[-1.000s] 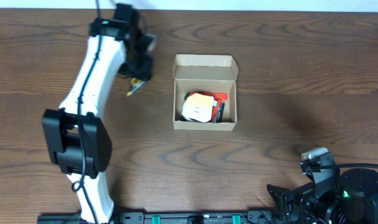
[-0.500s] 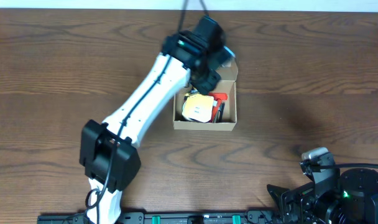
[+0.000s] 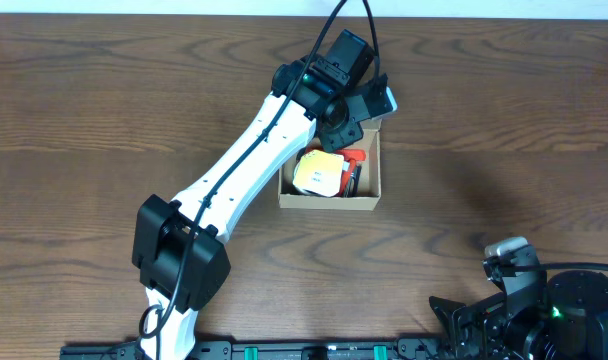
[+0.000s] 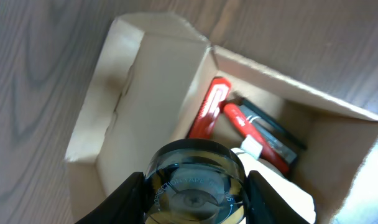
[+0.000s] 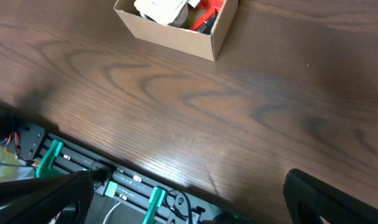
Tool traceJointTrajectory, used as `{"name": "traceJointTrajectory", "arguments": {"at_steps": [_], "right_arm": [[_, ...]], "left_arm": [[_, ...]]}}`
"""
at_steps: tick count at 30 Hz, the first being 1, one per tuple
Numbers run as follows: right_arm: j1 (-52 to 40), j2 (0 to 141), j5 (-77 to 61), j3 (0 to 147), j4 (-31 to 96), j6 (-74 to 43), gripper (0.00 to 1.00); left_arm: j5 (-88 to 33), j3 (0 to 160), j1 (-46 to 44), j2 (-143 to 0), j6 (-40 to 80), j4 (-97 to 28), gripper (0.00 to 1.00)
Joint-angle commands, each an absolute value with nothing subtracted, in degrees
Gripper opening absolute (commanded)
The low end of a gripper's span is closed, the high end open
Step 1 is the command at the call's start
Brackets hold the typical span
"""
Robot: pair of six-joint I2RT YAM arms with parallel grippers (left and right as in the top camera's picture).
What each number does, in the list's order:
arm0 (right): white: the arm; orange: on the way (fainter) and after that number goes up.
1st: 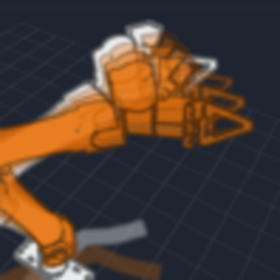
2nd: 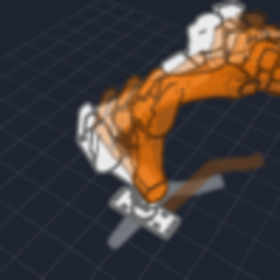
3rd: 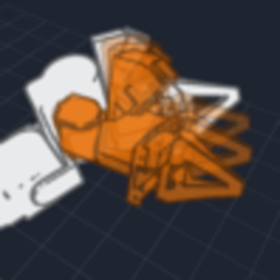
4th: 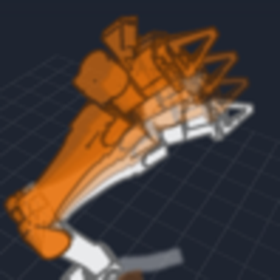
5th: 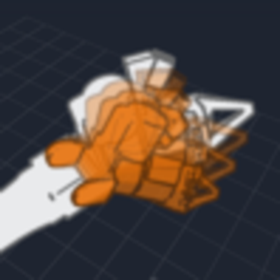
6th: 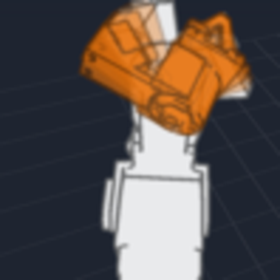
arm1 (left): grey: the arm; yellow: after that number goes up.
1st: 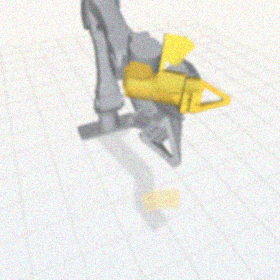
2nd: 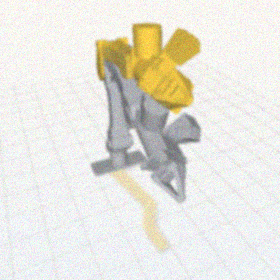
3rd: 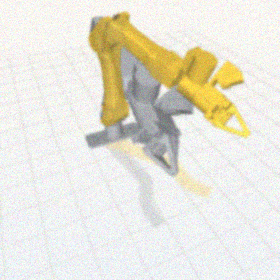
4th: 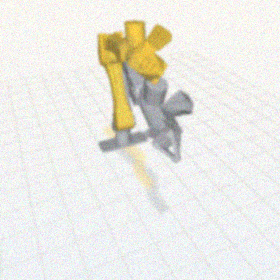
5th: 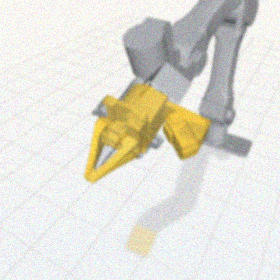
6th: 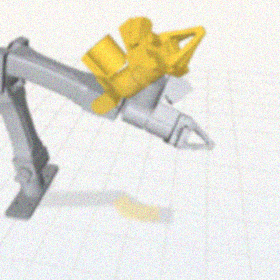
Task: Pack container
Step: 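Carry the correction tape roller into the box and release it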
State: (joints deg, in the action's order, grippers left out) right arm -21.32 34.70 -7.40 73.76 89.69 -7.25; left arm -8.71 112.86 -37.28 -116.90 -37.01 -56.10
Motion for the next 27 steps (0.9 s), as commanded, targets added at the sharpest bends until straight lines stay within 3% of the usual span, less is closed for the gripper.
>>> {"name": "traceJointTrajectory", "arguments": {"at_steps": [1,5,11,27], "right_arm": [[-22.0,34.5,-6.9,73.8,89.6,-7.9,0.99],[-22.0,34.5,-6.9,73.8,89.6,-7.9,0.99],[-22.0,34.5,-6.9,73.8,89.6,-7.9,0.99],[-21.9,34.5,-6.9,73.8,89.6,-7.9,0.99]], "left_arm": [[-15.0,112.7,-37.3,-116.9,-35.6,-55.7,0.14],[-16.3,112.7,-38.0,-116.9,-20.6,-54.3,0.06],[-16.1,112.6,-38.2,-116.9,10.0,-54.6,0.06],[-20.8,111.8,-38.4,-119.6,37.7,-55.1,0.06]]}}
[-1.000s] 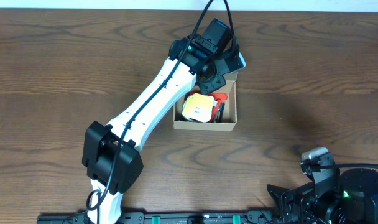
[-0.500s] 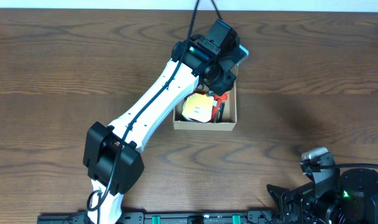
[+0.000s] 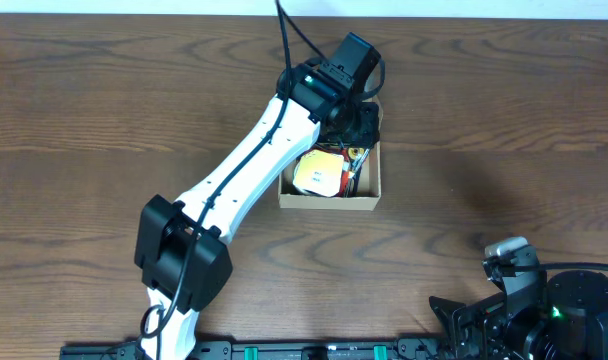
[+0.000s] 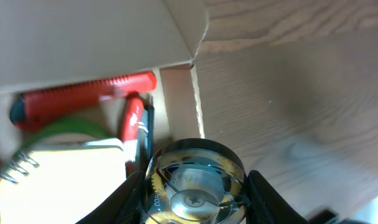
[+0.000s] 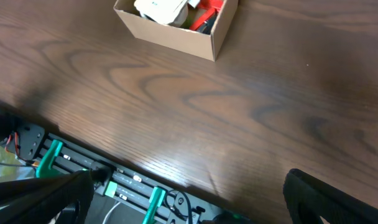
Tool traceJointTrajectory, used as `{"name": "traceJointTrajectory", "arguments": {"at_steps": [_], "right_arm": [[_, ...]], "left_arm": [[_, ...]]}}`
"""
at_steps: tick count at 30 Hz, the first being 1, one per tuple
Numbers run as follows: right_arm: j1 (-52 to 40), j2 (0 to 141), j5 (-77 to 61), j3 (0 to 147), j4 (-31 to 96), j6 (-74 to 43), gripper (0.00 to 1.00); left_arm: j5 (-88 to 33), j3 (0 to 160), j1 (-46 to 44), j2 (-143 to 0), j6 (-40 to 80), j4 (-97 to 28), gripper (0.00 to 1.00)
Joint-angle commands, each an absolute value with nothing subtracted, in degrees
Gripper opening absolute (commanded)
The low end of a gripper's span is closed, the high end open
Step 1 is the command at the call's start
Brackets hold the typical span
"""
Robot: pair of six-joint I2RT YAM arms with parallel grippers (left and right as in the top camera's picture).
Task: Pack container
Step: 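Carry the correction tape roller into the box and release it, then raise the left gripper above the box and bring the right arm in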
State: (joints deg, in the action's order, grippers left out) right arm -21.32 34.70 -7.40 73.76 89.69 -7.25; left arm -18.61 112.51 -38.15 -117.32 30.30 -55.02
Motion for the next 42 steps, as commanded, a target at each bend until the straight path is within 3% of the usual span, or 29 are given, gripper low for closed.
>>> {"name": "traceJointTrajectory", "arguments": {"at_steps": [1,12,14,15,18,25,29,35,39,42], "right_arm": [[-21.9,34.5,-6.9,73.8,89.6,-7.9,0.99],[-22.0,34.5,-6.9,73.8,89.6,-7.9,0.99],[-22.0,34.5,-6.9,73.8,89.6,-7.9,0.99],[-22.0,34.5,-6.9,73.8,89.6,-7.9,0.99],[-21.9,34.5,-6.9,73.8,89.6,-7.9,0.99],[-21.9,34.5,-6.9,73.8,89.6,-7.9,0.99],[-21.9,34.5,-6.9,73.8,89.6,-7.9,0.99],[-22.0,34.5,-6.9,73.8,89.6,-7.9,0.99],[-22.0,34.5,-6.9,73.8,89.6,-7.9,0.99],[-22.0,34.5,-6.9,73.8,89.6,-7.9,0.99]], "left_arm": [[-22.0,111.8,-38.5,-120.2,38.4,-55.1,0.06],[-24.0,111.8,-38.5,-122.1,39.5,-55.1,0.06],[-24.0,111.8,-38.5,-122.1,39.4,-55.1,0.36],[-24.1,111.8,-38.3,-122.1,39.1,-55.2,0.63],[-25.7,112.0,-37.6,-121.7,36.3,-55.2,0.79],[-25.1,112.0,-35.2,-116.3,32.8,-56.4,0.78],[-21.1,112.0,-34.7,-110.0,27.8,-60.2,0.71],[-2.4,112.0,-34.4,-101.3,25.2,-72.4,0.59],[-1.1,112.0,-33.6,-97.0,22.6,-75.8,0.56],[-1.0,112.0,-33.2,-95.0,20.5,-76.5,0.47]]}}
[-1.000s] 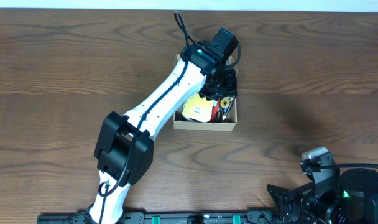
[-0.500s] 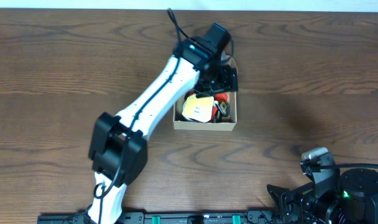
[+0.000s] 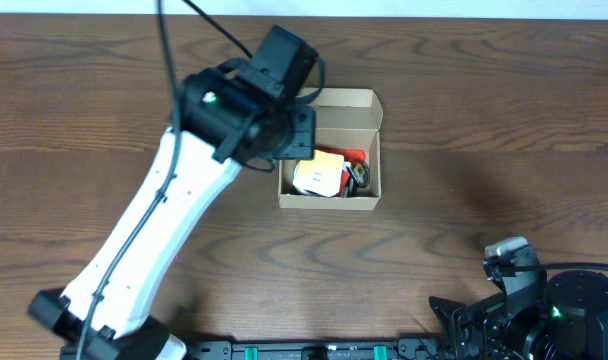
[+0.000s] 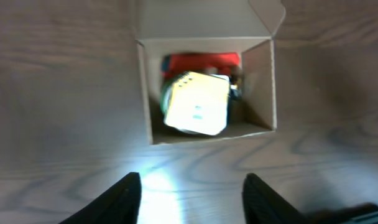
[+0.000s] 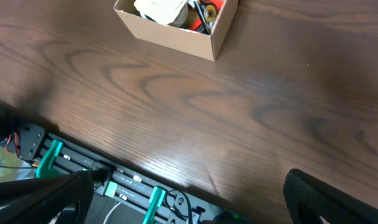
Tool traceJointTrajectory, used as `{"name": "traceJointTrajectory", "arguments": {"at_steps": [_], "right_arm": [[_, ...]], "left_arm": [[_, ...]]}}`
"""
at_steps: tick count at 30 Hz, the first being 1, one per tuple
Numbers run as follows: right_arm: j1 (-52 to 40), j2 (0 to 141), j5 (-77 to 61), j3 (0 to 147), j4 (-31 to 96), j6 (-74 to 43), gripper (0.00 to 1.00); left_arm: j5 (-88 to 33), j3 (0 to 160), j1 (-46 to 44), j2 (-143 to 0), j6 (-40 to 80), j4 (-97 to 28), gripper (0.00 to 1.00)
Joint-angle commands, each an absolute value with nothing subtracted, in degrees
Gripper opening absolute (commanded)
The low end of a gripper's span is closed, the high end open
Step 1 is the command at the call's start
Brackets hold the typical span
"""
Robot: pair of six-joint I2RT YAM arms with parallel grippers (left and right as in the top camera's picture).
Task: Pack container
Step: 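Raise the left gripper above the box and bring the right arm in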
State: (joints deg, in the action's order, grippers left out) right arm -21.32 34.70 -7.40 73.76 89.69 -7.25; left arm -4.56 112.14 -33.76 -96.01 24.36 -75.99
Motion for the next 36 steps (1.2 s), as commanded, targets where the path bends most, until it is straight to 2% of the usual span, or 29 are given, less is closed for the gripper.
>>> {"name": "traceJointTrajectory", "arguments": {"at_steps": [1,5,7,12,16,23,29,36], "right_arm": [[-22.0,34.5,-6.9,73.8,89.6,-7.9,0.99],[-21.9,34.5,-6.9,73.8,89.6,-7.9,0.99],[-22.0,34.5,-6.9,73.8,89.6,-7.9,0.99],[-21.9,34.5,-6.4,73.8,89.6,-7.4,0.99],[-21.9,34.5,2.2,73.8,89.6,-1.6,0.99],[-21.9,34.5,2.3,73.8,89.1,-1.7,0.99],[-21.9,34.5,-10.2,73.8,86.4,-11.4,0.99],[-22.0,34.9,-14.4,67.7,76.1,-12.8,0.99]], "left_arm": [[-1.1,112.0,-33.0,-94.7,19.4,-76.5,0.44],[-1.0,112.0,-31.8,-94.5,17.0,-76.5,0.17],[-1.1,111.9,-30.5,-94.8,16.8,-76.3,0.06],[-1.3,111.9,-25.6,-96.3,16.4,-76.1,0.06],[-1.3,111.9,-22.3,-98.1,12.1,-76.1,0.06],[-1.6,111.9,-18.0,-102.5,8.9,-75.4,0.05],[-5.6,111.9,-15.9,-106.6,4.9,-74.3,0.06],[-6.7,111.9,-14.2,-109.8,4.6,-70.8,0.06]]}}
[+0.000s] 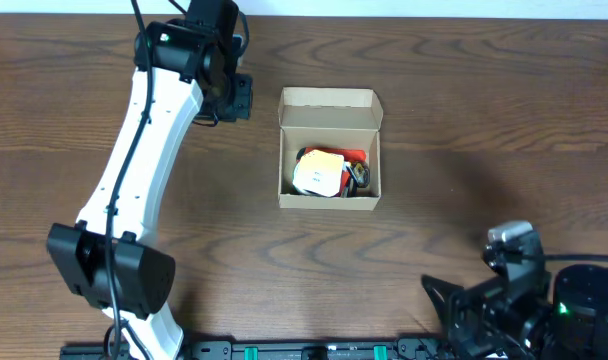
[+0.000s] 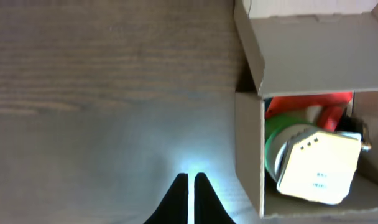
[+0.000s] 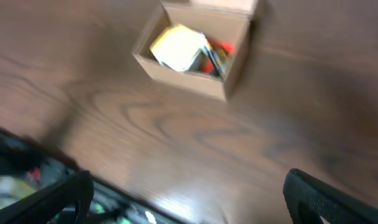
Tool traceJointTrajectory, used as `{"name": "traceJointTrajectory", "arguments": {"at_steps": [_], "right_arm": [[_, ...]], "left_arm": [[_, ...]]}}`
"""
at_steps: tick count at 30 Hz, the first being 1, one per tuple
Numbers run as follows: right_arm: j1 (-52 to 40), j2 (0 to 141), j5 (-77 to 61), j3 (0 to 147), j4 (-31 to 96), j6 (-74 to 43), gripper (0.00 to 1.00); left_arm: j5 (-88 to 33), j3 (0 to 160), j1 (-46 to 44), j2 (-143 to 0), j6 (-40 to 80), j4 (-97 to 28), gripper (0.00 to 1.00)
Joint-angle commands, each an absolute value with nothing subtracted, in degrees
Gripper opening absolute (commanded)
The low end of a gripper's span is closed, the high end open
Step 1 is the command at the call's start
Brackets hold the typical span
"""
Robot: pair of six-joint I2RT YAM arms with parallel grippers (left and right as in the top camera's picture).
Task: Pack container
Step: 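Raise the left gripper above the box and bring the right arm in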
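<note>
The open cardboard box (image 1: 330, 198) sits mid-table, its lid flap (image 1: 330, 98) folded back. Inside lie a pale yellow notepad (image 1: 318, 175), red tools (image 1: 354, 155) and a dark roll (image 1: 359, 176); the left wrist view also shows green tape (image 2: 277, 124) under the notepad (image 2: 316, 165). My left gripper (image 1: 236, 97) hovers over bare wood left of the box, shut with nothing in it (image 2: 190, 185). My right gripper (image 3: 189, 199) stays low at the near right, open and empty, and its blurred view shows the box (image 3: 194, 57).
The left arm (image 1: 134, 190) stretches from its base at the near left up to the far left of the box. The right arm's base (image 1: 544, 305) sits at the near right edge beside a rail with green fittings (image 1: 314, 352).
My left gripper has moved from above the box's left side to the wood further left and back, and it has shut empty. The right wrist view has shifted and blurred, so that arm moved.
My left gripper first held a round roll over the box, then still held it at the box's right side. Then it was open and empty above the box, with the roll lying inside. Now it is shut, left of the box.
</note>
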State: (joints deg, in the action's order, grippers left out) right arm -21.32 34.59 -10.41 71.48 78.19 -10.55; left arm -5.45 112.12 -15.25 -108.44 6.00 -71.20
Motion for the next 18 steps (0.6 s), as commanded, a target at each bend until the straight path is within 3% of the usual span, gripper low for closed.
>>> {"name": "traceJointTrajectory", "arguments": {"at_steps": [1,4,5,6,10,18], "right_arm": [[-21.9,35.4,-14.4,65.5,73.7,-12.8,0.89],[-21.9,38.4,-13.7,59.1,65.0,-12.8,0.52],[-21.9,40.2,-12.6,57.1,61.8,-12.9,0.15],[-21.7,42.0,-11.3,55.7,59.0,-13.5,0.01],[-19.1,53.4,-7.3,52.7,45.9,-15.7,0.01],[-17.1,70.8,-15.4,53.5,26.7,-16.8,0.01]], "left_arm": [[-7.4,111.9,-13.7,-110.3,4.4,-70.3,0.06],[-7.9,111.9,-12.2,-111.7,4.3,-68.4,0.06],[-8.6,111.9,-11.5,-112.3,4.3,-67.4,0.06],[-9.4,111.9,-11.1,-112.8,4.3,-66.7,0.06],[-14.2,111.9,-9.1,-115.3,4.4,-63.6,0.06],[-17.1,111.9,-8.6,-121.2,4.7,-57.3,0.06]]}}
